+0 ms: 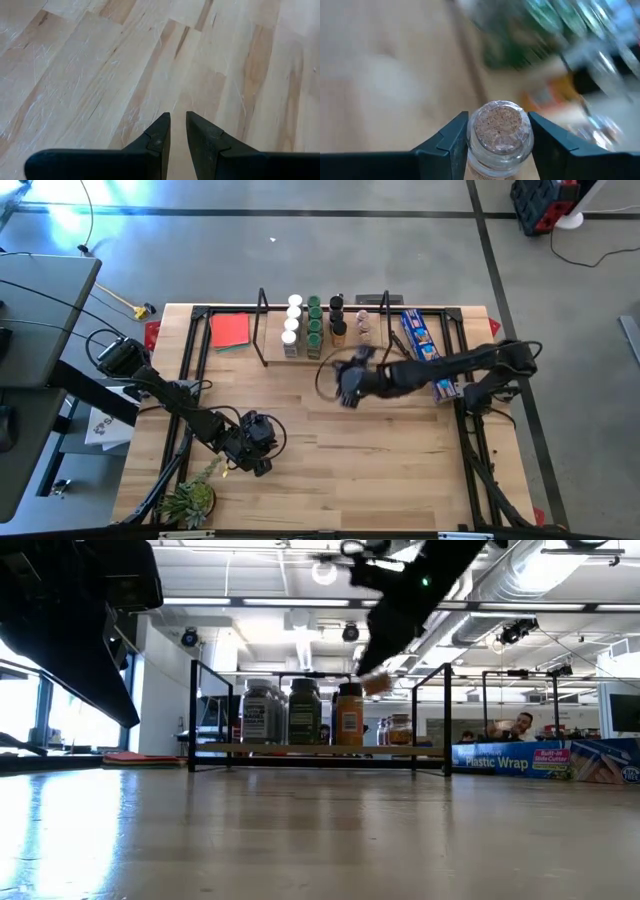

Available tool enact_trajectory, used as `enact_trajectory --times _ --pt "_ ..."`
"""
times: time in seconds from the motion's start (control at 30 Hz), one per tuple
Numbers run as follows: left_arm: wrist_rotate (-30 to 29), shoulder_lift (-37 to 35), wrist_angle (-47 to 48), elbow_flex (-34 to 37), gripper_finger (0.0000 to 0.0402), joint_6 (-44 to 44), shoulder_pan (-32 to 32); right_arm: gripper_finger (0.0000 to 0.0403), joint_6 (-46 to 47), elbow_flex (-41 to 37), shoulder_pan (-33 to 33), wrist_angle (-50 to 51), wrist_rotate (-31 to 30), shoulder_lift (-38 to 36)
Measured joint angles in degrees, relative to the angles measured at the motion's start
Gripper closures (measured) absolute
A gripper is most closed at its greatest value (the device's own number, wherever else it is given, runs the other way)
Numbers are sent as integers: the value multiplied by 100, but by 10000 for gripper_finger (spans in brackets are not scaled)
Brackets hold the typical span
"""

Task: Shelf spices
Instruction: Put the brown seasoning bottle on the shelf

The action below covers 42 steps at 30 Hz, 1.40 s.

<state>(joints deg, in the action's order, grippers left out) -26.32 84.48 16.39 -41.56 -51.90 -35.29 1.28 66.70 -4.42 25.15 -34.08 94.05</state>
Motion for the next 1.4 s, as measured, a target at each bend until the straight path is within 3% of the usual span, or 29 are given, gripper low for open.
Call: enact_trajectory --times 0.13,0.27,0.53,0.77,1.13,1.4 --pt "0 0 -12 0 346 0 2 242 510 -3 516 807 -319 -78" --pt "0 -1 -27 0 346 -17 2 242 580 -3 985 886 -239 13" --pt "-3 -1 -53 0 346 -203 2 242 647 -3 1751 728 662 26" --pt "0 0 -126 0 346 -203 2 242 773 -3 1895 517 1100 149" --pt "37 0 -171 2 346 -203 0 241 1329 -14 1827 479 859 281" --pt "55 0 -181 2 346 -202 0 240 1673 -597 1822 -46 798 229"
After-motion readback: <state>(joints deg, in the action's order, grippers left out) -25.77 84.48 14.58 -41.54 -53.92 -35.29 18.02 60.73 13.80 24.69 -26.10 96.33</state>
